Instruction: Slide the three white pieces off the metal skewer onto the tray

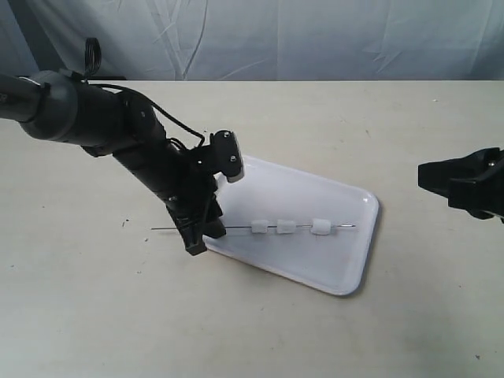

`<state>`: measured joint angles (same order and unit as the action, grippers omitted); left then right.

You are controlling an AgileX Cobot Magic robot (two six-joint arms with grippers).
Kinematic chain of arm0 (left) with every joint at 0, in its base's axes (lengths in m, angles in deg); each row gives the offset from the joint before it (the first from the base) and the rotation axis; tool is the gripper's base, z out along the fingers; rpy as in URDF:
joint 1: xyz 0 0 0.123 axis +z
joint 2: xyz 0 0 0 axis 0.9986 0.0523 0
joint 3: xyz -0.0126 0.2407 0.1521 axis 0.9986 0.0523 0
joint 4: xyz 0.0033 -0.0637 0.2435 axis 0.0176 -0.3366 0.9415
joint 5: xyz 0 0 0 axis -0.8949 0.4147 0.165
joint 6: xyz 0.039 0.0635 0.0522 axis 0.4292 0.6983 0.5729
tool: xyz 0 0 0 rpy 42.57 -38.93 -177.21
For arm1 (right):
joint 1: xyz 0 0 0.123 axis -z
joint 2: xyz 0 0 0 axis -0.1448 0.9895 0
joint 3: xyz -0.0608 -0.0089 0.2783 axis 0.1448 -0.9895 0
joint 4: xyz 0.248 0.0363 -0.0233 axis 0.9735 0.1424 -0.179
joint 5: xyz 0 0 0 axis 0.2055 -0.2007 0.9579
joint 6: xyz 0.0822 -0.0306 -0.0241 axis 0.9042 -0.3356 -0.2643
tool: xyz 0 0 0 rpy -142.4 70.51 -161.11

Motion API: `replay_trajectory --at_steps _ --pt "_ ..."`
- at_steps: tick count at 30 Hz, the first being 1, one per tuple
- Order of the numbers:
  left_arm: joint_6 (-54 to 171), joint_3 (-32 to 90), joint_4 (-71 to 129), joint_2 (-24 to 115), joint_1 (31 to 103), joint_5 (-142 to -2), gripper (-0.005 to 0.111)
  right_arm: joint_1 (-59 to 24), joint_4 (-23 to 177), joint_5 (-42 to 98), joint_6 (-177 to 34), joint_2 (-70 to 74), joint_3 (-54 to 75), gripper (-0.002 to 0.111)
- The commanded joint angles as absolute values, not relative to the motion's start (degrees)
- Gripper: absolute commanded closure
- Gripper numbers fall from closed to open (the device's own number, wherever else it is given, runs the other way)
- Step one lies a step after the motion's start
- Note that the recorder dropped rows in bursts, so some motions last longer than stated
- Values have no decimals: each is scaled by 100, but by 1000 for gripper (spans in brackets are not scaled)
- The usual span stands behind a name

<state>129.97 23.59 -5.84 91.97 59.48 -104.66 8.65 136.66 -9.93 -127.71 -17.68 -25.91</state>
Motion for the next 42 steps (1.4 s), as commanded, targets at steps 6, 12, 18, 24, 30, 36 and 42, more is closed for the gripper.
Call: replay_trajectory --at_steps 6,12,18,24,30,36,42 --pt "12791 2326 -254 9452 5891 -10792 107 888 13756 -922 -12816 -1738 -2561 76" --pt "10664 2120 492 9179 5891 -11031 107 888 13894 -875 -12816 -1738 -2561 76" --pt "9979 2003 -396 8430 5991 -11560 107 888 14258 -536 -12816 -1738 -2561 76" --pt "10543 2449 -3445 7679 6405 -12564 107 888 15474 -642 -12816 -1643 -2561 76" --pt "10584 3232 -4480 7313 6459 -13130 107 888 16744 -2006 -12951 -1070 -2561 76" --pt "11166 4394 -5541 7236 6507 -13149 107 888 17410 -2175 -13290 -510 -2561 76" --pt "12673 5808 -7063 7236 6801 -13264 107 888 17675 -2391 -13670 692 -2561 76"
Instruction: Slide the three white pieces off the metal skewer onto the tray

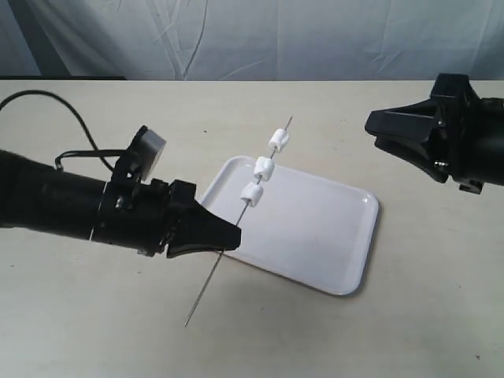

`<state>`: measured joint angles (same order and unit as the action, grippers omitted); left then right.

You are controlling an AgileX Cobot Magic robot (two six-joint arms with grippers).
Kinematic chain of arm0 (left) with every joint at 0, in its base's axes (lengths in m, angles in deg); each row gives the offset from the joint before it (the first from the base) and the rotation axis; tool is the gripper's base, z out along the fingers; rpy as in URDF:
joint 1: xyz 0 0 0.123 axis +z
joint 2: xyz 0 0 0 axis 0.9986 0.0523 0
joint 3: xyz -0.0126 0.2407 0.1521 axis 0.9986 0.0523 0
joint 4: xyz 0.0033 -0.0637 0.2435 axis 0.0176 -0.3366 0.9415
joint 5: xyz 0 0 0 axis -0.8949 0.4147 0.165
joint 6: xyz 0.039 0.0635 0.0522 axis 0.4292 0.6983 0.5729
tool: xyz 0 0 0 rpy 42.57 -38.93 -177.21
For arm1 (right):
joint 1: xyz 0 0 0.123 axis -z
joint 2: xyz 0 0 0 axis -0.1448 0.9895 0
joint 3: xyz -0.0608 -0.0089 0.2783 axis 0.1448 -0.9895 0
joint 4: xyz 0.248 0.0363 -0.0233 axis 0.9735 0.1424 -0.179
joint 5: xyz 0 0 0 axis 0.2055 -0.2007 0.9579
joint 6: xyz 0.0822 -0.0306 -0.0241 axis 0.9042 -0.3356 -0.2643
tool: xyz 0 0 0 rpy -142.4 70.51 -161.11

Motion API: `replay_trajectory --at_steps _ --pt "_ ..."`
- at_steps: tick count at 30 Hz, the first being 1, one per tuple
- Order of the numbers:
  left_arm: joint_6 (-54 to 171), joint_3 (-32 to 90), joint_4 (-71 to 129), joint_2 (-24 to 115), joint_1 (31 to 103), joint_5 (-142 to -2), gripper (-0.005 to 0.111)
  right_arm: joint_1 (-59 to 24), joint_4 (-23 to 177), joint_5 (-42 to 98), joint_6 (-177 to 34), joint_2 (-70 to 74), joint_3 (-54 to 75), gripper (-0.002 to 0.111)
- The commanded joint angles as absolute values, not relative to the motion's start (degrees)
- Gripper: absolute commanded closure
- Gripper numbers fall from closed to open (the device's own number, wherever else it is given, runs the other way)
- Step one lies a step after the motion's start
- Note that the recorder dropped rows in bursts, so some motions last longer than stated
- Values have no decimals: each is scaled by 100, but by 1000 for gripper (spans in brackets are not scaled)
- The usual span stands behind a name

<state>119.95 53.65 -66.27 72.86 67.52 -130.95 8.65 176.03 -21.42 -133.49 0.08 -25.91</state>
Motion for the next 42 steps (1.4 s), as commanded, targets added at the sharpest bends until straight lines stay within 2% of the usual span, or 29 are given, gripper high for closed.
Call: replay_trajectory --at_steps 1,7,11,17,22,28,32,37,42 --pt "12752 5823 -7063 7236 6801 -13288 107 888 17675 -2539 -13709 902 -2561 76" --pt "12700 5823 -7063 7236 6801 -13748 107 888 17675 -4150 -15068 2685 -2151 76" --pt "12615 5688 -7063 7236 6801 -14056 107 888 17675 -4157 -15790 3250 -1833 76" --pt "12352 5421 -7063 7236 6801 -13792 107 888 17675 -4157 -16123 3505 -1370 76" --pt "12341 5345 -7063 7236 6801 -13052 107 868 17675 -4157 -16149 3579 -961 75" --pt "12052 5322 -7063 7236 6779 -12876 107 400 17675 -4157 -16098 3579 -575 75" --pt "12048 5314 -7063 7236 6610 -12719 107 35 17675 -3690 -15993 3579 -343 75" --pt "11911 5288 -7063 7212 6551 -11322 107 24 17675 -2956 -14770 3579 -146 75" --pt "11780 4885 -7063 7203 6551 -11476 107 11 17675 -2296 -14605 3579 77 75"
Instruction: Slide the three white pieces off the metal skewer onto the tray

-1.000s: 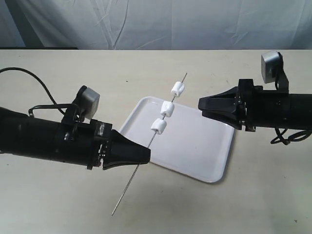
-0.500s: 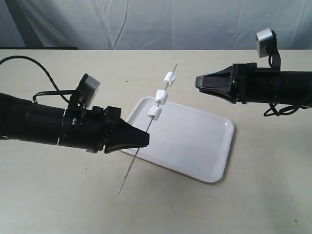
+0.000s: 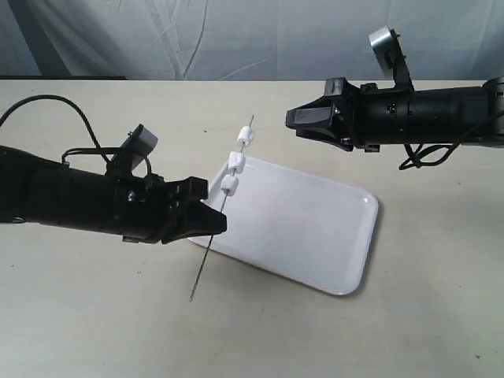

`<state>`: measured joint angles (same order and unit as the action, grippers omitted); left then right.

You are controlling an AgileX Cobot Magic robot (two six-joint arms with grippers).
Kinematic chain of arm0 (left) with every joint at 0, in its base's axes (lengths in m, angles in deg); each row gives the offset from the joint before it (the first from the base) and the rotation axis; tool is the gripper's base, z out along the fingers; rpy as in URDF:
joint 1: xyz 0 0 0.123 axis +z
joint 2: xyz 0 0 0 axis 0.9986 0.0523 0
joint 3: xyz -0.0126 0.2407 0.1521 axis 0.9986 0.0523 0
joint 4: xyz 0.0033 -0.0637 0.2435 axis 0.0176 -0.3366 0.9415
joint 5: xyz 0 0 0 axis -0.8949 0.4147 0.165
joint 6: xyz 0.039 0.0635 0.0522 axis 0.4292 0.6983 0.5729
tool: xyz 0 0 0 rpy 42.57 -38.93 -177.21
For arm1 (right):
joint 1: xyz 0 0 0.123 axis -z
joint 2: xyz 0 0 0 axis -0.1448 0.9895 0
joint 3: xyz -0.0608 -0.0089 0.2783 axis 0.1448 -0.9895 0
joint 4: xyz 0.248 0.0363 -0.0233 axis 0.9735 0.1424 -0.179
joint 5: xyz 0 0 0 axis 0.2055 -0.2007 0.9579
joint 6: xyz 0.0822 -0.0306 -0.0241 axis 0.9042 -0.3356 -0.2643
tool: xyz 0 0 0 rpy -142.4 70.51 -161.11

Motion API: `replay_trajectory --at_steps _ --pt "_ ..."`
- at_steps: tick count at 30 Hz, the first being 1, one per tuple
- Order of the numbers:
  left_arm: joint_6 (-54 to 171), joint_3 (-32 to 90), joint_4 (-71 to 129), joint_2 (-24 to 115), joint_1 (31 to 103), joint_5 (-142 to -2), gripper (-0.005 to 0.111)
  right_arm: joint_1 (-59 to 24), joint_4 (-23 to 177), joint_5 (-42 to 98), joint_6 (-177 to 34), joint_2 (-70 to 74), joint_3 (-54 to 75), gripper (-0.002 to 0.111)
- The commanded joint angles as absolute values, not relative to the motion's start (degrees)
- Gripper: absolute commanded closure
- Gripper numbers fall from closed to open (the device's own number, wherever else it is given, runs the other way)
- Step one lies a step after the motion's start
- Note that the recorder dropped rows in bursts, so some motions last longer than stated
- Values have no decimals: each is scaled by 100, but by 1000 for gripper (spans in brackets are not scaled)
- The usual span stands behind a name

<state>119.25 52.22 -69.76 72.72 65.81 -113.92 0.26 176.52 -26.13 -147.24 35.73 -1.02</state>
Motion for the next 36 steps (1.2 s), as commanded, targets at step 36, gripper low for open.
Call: replay_trajectory --at_steps 36 --pt "11317 4349 -7063 7203 6520 -12400 107 -502 17675 -1511 -13944 3579 884 59"
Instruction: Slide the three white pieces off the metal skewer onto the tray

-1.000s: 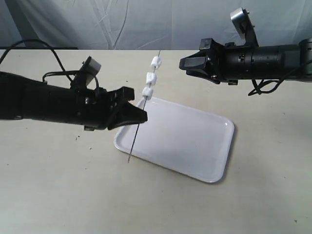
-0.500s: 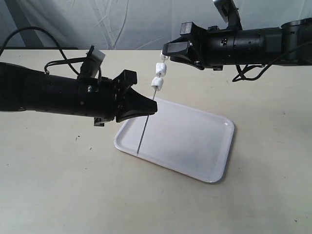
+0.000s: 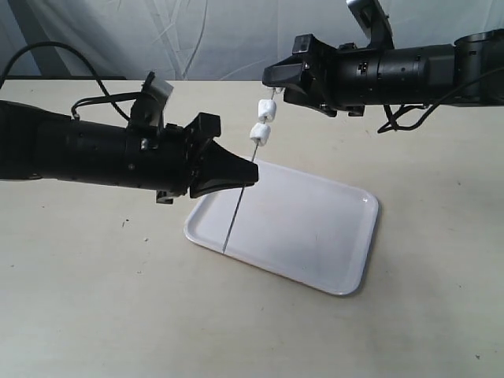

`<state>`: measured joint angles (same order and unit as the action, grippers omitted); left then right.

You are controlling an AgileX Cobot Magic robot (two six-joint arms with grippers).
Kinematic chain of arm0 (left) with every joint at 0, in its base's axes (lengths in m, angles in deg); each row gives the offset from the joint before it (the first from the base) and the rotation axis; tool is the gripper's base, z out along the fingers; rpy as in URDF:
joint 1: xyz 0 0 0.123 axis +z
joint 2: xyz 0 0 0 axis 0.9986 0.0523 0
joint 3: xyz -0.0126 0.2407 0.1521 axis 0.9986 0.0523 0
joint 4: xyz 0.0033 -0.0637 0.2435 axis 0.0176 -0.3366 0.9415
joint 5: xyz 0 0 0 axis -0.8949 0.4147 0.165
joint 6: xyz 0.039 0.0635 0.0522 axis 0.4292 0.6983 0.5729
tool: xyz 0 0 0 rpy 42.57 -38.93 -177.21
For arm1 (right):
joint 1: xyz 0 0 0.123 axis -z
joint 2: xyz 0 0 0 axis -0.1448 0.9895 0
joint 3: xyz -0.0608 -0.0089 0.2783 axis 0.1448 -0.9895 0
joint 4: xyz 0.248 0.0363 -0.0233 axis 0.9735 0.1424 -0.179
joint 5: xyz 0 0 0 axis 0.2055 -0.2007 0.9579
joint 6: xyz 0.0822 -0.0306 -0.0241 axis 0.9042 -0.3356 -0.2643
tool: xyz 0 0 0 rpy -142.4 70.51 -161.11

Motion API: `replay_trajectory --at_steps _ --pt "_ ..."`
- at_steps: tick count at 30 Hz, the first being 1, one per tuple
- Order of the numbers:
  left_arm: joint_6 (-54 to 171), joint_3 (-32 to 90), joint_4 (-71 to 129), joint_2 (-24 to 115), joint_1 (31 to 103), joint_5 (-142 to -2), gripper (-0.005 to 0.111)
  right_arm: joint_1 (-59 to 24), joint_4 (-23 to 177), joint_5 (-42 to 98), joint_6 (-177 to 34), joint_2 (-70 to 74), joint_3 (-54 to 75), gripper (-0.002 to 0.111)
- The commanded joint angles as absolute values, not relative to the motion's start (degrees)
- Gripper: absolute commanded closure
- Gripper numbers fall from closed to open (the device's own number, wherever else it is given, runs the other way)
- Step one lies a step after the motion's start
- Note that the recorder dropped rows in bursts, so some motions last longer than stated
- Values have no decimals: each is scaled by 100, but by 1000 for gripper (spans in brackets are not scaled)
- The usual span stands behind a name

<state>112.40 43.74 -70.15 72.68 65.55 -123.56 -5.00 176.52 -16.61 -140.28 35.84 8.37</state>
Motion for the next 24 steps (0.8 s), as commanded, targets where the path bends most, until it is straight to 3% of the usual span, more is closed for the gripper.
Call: replay_trajectory --at_steps 1,5,24 --pt "11317 4349 -7063 7203 6520 -12410 107 -502 17675 -1461 -13944 3579 884 64" --pt "11331 4349 -7063 7203 6520 -12347 107 -502 17675 -1446 -13944 3579 884 74" --pt "11346 4349 -7063 7203 6520 -12445 107 -502 17675 -1467 -13935 3579 934 74"
